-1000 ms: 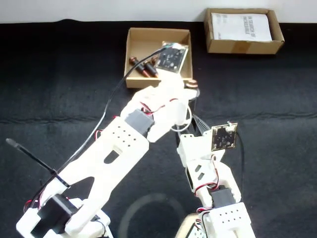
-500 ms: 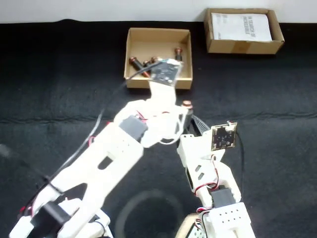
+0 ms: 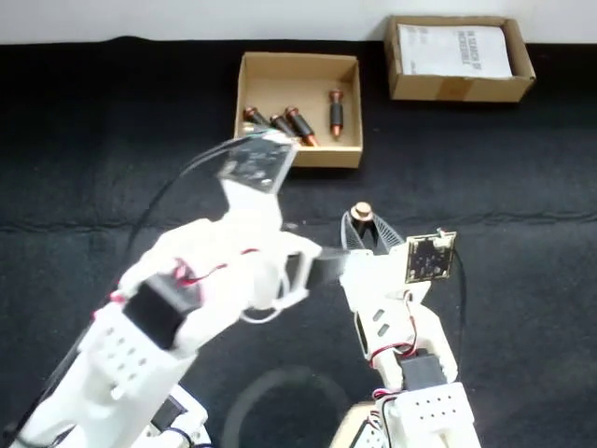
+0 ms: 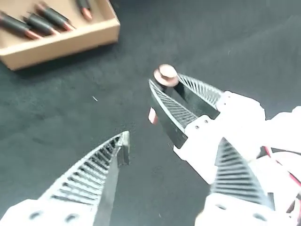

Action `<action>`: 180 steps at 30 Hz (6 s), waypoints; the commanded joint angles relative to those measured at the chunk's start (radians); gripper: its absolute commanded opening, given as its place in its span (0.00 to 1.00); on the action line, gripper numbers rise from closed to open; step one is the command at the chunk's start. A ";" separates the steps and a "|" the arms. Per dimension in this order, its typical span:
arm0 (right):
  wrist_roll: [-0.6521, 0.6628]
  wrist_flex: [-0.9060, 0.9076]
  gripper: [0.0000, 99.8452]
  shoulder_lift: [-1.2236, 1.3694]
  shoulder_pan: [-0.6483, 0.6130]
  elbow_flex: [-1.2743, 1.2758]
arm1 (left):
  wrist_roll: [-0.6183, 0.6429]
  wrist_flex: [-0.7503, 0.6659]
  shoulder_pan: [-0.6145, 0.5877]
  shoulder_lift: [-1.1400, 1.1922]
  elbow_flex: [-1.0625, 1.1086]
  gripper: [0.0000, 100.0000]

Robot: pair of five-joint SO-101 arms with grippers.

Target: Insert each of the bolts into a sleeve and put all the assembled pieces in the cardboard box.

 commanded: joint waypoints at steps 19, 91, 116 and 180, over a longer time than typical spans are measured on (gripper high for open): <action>0.006 0.248 0.01 0.621 0.010 -0.857 | -0.104 -0.222 -0.516 -0.381 0.576 0.01; 0.247 1.593 0.20 2.396 0.001 -3.452 | -0.107 -0.434 -0.644 -0.794 1.184 0.02; 0.245 1.661 0.20 1.271 0.073 -2.924 | -0.107 -0.694 -0.644 -0.518 1.184 0.02; 0.396 1.162 0.04 -0.398 0.312 0.070 | -0.457 -0.071 -0.717 -0.527 1.102 0.01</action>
